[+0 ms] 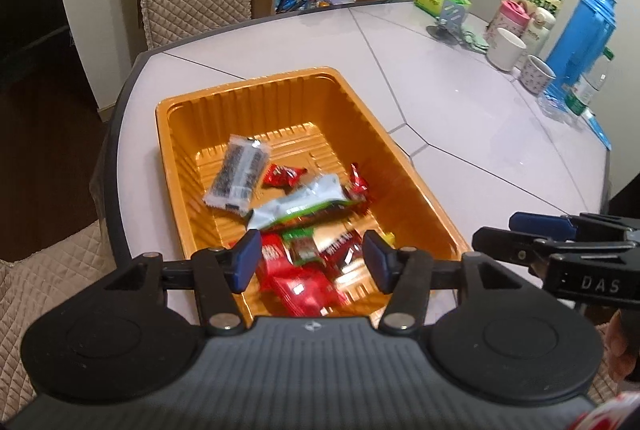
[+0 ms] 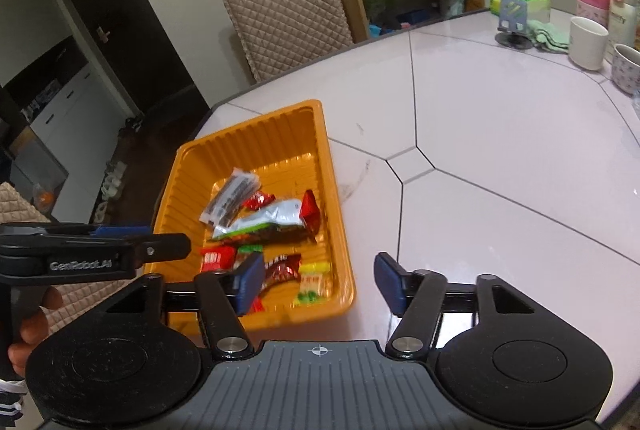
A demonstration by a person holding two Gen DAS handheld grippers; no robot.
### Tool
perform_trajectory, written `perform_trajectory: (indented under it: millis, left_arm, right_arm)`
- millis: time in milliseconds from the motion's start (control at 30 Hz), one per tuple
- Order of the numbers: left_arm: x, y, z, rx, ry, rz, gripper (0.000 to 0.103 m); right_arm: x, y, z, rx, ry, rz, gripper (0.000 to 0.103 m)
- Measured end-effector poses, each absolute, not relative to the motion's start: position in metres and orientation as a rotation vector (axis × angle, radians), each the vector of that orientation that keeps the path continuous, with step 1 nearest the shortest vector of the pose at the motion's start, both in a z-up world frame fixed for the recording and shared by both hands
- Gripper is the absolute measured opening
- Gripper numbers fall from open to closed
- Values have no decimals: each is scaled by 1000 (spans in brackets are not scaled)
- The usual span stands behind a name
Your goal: Organize snacks
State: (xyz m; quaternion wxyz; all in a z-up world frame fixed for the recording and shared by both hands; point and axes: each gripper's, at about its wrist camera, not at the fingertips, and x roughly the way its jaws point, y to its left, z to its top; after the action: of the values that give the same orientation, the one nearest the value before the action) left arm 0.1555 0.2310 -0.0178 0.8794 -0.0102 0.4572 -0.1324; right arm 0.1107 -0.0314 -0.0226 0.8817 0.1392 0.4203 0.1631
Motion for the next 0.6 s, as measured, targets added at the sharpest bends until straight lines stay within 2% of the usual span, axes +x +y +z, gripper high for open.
perform_trajectory:
  millis: [133, 300, 600]
  left_arm:
    - [129, 230, -7, -38, 932, -238, 71]
    - [97, 223, 1, -68, 947, -207, 72]
    - [49, 183, 0, -83, 985, -137, 76]
  right_arm:
    - [98, -34, -19, 275, 882, 349, 79]
    - [85, -39, -16, 266, 885, 372, 83]
    - [49, -74, -14, 207, 898, 416, 85]
